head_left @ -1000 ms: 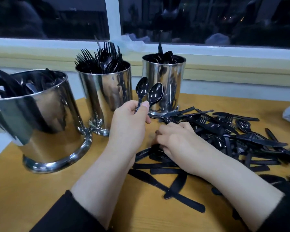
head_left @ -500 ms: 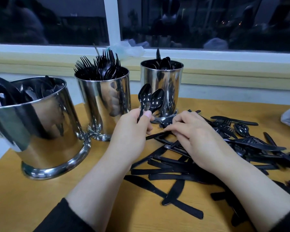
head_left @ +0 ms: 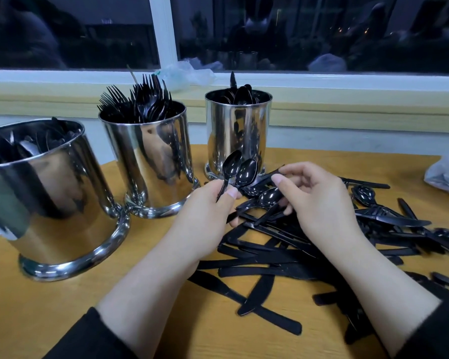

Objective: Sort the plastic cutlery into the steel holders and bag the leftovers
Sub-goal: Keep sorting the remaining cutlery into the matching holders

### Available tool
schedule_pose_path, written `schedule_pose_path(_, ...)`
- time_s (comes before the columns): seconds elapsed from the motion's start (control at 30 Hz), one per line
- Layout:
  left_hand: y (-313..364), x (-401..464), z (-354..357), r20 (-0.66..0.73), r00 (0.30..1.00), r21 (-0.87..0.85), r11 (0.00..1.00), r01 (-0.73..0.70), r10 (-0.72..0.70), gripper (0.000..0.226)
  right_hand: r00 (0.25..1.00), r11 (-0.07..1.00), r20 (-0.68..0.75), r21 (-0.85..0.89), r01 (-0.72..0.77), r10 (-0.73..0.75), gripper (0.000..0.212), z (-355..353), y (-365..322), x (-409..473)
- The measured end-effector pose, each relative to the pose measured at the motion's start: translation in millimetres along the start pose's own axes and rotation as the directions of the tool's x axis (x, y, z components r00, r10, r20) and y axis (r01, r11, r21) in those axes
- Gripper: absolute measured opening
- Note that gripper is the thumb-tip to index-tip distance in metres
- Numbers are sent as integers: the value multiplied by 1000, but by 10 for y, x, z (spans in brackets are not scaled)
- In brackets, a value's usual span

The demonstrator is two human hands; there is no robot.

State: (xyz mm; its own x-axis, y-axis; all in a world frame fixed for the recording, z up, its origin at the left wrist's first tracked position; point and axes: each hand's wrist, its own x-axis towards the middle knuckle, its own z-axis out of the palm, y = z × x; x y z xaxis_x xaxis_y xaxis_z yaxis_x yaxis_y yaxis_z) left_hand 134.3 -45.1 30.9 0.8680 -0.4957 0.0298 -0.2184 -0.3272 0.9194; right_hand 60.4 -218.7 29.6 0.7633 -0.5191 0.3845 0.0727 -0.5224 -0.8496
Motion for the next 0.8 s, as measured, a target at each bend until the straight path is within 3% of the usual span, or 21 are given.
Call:
schedule_pose_path(0.2, -24, 15, 17, -27, 1000, 30, 1000, -6, 7, 28, 997, 990, 75, 136, -33, 23, 6, -11, 15, 10)
schedule_pose_path(0.27, -24, 17, 12, -34, 999, 71, 997, -33, 35, 29, 993, 991, 117, 132, -21, 5, 17, 16, 57, -2)
schedule_pose_path(0.47, 5, -16, 14, 72, 995, 77, 994, -77, 71, 29, 997, 998, 60, 48, 48, -51, 17, 15, 52, -6)
schedule_pose_path(0.57, 29, -46, 16, 151, 988, 0, 1000, -27, 27, 31, 994, 996, 59, 10, 88, -88, 15, 17, 9, -22)
schedule_pose_path(0.63, 36, -54, 16, 158, 987, -45, 999, -5, 12, 32, 995, 996, 44, 44, 82, -84, 12, 27, 10, -23)
schedule_pose_path(0.73, 22, -33, 10, 118, 991, 26, 998, -65, 62, 34, 998, 994, 20, 95, 50, -52, 4, 42, 35, -10)
schedule_pose_path(0.8, 14, -24, 10, 105, 992, 32, 997, -72, 68, 31, 998, 994, 26, 92, 51, -54, 10, 44, 45, -3)
